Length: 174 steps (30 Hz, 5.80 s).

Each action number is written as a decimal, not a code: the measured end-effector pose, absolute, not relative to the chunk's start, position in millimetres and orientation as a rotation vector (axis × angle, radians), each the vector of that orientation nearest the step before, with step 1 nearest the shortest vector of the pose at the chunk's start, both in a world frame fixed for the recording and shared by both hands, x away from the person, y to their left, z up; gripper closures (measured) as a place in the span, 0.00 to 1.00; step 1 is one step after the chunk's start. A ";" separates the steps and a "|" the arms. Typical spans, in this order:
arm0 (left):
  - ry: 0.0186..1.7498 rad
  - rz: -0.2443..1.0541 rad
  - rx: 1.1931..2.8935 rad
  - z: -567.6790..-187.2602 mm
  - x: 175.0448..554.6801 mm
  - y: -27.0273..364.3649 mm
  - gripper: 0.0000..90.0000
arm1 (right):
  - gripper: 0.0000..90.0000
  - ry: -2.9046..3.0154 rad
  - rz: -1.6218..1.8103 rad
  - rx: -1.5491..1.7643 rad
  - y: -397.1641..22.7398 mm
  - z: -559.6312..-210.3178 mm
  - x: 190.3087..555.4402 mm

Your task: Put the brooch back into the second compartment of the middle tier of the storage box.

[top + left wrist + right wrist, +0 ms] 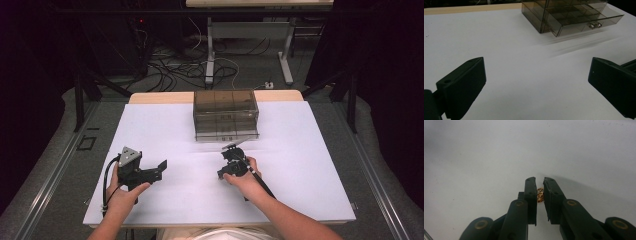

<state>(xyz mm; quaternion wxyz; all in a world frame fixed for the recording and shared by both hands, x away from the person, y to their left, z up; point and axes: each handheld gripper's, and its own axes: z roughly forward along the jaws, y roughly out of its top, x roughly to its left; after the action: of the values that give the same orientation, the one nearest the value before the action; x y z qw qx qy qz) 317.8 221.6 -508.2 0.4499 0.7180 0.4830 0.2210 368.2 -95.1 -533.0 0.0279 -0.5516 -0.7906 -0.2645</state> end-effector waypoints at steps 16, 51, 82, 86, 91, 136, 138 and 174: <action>1.197 0.546 1.774 -508.3 317.9 221.7 0.02 | 0.99 -2.455 -0.815 -1.680 -93.1 -532.2 365.3; 1.193 0.538 1.775 -508.6 318.1 221.2 0.02 | 1.00 -2.450 -1.008 -1.659 -98.5 -520.8 365.6; 1.196 0.538 1.774 -509.4 319.0 221.8 0.02 | 1.00 -2.342 -1.216 -1.729 -111.1 -487.4 379.5; 1.197 0.536 1.775 -509.2 318.8 221.9 0.02 | 1.00 -2.327 -1.239 -1.732 -113.8 -483.3 382.7; 1.194 0.538 1.776 -509.3 319.0 221.7 0.02 | 1.00 -2.329 -1.254 -1.737 -115.4 -477.7 385.0; 1.194 0.531 1.778 -509.1 319.2 221.5 0.02 | 1.00 -2.248 -1.311 -1.963 -134.0 -446.2 446.3; 1.190 0.534 1.780 -509.1 319.4 221.6 0.02 | 1.00 -2.230 -1.312 -1.980 -133.5 -447.4 449.3; 1.192 0.523 1.781 -510.0 319.7 221.5 0.02 | 1.00 -2.196 -1.249 -2.029 -130.4 -472.2 476.0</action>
<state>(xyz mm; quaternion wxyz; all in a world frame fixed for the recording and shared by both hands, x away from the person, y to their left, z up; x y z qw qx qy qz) 319.7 221.5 -510.0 0.4508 0.7206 0.4824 0.2117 476.0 -130.4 -472.2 -0.0491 -0.6254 -0.6769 -0.3851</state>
